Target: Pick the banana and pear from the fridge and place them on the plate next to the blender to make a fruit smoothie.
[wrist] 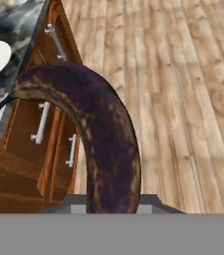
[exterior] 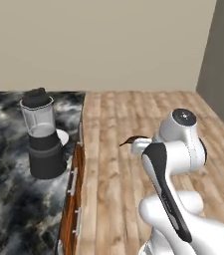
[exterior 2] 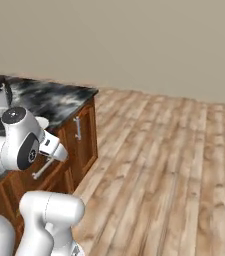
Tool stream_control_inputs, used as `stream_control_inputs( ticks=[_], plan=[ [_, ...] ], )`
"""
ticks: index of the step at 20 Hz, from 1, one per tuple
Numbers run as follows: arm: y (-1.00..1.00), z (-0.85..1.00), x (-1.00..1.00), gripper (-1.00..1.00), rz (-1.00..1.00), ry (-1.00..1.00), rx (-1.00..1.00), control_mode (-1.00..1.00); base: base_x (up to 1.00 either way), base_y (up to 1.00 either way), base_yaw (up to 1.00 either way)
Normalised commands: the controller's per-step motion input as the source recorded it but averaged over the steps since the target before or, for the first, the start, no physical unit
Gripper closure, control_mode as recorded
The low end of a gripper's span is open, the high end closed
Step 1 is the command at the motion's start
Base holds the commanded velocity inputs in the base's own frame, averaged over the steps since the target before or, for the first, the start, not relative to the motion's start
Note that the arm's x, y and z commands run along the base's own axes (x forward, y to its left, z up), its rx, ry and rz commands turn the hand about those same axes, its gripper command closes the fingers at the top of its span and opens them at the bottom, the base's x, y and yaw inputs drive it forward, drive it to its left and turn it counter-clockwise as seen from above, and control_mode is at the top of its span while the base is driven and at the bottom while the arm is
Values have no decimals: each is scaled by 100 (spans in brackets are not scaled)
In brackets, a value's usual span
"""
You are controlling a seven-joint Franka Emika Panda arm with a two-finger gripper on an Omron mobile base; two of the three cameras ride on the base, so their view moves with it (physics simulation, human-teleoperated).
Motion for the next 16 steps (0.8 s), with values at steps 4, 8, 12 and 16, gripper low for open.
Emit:
stream_control_inputs(
  ticks=[4,8,12,16],
  plan=[
    [0,0,0,100,0,0,0,100,100,-61,54],
    [0,0,0,100,0,0,0,100,100,-62,54],
    [0,0,0,100,0,0,0,100,100,-46,67],
    [0,0,0,100,0,0,0,100,100,-40,71]
  ],
)
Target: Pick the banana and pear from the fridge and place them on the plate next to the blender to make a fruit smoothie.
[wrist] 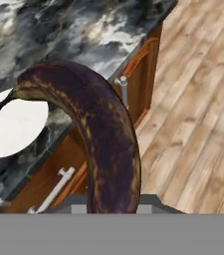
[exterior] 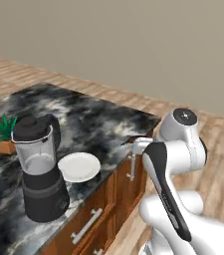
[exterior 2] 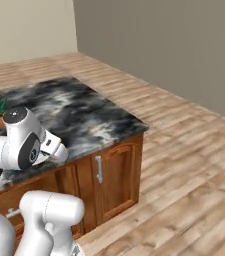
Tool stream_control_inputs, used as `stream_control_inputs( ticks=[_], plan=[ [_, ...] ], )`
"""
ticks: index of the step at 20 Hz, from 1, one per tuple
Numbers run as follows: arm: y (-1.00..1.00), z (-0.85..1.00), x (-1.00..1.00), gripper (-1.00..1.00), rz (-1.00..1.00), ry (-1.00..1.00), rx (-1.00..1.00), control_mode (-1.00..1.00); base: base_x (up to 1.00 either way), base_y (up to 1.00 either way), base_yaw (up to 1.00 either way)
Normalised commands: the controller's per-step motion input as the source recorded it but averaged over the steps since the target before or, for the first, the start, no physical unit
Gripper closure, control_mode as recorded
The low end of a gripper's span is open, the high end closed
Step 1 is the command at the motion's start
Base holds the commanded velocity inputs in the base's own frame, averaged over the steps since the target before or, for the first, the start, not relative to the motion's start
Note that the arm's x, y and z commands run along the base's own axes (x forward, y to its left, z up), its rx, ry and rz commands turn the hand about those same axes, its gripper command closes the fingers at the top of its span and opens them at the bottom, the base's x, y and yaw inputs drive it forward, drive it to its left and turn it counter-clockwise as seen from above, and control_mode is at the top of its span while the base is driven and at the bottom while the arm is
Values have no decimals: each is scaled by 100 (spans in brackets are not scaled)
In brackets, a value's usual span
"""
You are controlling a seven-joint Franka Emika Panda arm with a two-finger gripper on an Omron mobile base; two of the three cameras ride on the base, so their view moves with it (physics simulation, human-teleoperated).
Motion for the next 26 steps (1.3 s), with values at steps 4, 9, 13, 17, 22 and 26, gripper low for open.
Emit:
stream_control_inputs(
  ticks=[4,9,13,17,22,26],
  plan=[
    [0,0,0,100,0,0,0,100,86,-32,80],
    [0,0,0,100,0,0,0,100,62,-13,91],
    [-33,-8,47,100,30,0,3,-100,24,-10,46],
    [-48,-24,68,100,26,1,2,-100,0,0,0],
    [3,-68,73,100,0,19,-1,-100,0,0,0],
    [10,-75,62,100,0,25,0,-100,0,0,0]
  ],
)
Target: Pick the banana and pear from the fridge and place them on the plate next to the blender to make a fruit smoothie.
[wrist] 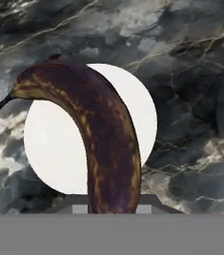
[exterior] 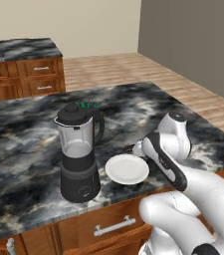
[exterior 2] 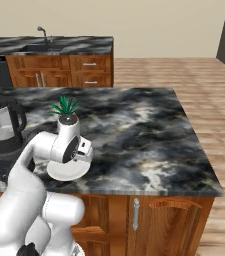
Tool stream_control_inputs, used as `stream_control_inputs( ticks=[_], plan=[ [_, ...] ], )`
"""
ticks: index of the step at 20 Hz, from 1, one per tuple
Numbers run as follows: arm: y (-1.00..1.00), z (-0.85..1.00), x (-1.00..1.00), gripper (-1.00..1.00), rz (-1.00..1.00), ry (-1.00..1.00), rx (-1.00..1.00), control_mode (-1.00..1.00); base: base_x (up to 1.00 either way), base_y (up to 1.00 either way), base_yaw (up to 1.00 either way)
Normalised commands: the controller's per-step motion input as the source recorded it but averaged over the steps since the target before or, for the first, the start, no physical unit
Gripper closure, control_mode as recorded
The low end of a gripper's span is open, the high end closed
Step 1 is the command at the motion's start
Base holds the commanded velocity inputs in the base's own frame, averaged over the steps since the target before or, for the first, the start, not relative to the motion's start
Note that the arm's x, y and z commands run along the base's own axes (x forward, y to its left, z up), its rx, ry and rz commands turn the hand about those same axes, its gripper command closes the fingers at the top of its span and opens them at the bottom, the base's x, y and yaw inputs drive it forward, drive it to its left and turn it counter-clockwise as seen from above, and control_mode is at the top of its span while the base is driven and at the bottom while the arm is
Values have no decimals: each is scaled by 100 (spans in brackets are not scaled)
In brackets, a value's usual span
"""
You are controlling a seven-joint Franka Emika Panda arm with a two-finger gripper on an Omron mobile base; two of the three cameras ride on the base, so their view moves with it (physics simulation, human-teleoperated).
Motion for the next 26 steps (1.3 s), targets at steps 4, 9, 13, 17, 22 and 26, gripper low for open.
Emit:
stream_control_inputs(
  ticks=[4,9,13,17,22,26],
  plan=[
    [19,-62,63,100,0,15,0,-100,0,0,0],
    [21,-61,62,100,0,9,0,-100,0,0,0],
    [2,-41,42,-100,0,1,0,-100,0,0,0],
    [0,34,-19,-100,0,-8,0,-100,0,0,0],
    [0,87,-61,-100,0,-25,0,-100,0,0,0],
    [0,93,-99,-100,0,-25,0,-100,0,0,0]
  ],
)
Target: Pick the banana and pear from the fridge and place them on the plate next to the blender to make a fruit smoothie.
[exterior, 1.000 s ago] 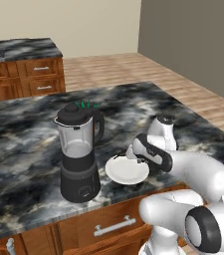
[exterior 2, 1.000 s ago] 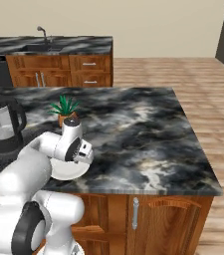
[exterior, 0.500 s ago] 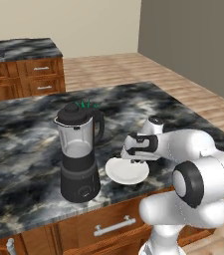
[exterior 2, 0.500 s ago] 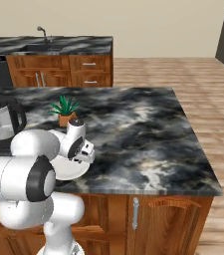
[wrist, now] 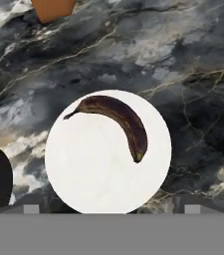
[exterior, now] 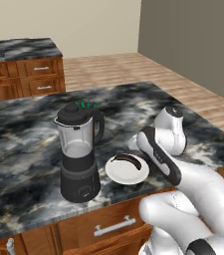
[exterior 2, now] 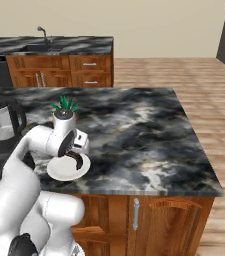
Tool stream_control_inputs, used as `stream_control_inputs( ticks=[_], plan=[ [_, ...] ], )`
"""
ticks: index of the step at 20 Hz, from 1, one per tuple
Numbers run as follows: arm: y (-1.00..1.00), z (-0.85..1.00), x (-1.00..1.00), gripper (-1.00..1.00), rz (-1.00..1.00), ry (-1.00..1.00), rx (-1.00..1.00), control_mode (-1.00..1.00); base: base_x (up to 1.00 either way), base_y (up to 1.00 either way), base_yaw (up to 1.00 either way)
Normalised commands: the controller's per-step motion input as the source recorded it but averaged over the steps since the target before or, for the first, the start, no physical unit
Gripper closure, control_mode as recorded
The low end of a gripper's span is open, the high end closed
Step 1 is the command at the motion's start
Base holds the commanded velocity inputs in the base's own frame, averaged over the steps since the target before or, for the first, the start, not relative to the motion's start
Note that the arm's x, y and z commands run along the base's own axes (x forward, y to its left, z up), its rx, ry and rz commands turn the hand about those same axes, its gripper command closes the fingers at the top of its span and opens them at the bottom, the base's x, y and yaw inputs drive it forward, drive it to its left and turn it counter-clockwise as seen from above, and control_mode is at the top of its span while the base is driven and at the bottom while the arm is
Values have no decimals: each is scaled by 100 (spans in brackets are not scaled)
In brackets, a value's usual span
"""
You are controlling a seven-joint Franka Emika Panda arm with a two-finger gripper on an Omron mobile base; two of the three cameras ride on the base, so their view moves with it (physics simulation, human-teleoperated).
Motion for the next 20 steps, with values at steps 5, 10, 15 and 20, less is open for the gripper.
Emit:
stream_control_inputs(
  ticks=[5,10,15,20],
  plan=[
    [-2,81,-100,-100,-3,-19,-1,-100,0,0,0],
    [-5,67,-78,-100,-13,-8,0,-100,0,0,0],
    [-2,23,-13,-100,-10,-1,0,-100,0,0,0],
    [-5,0,-10,-100,0,0,0,100,-35,-23,4]
  ],
)
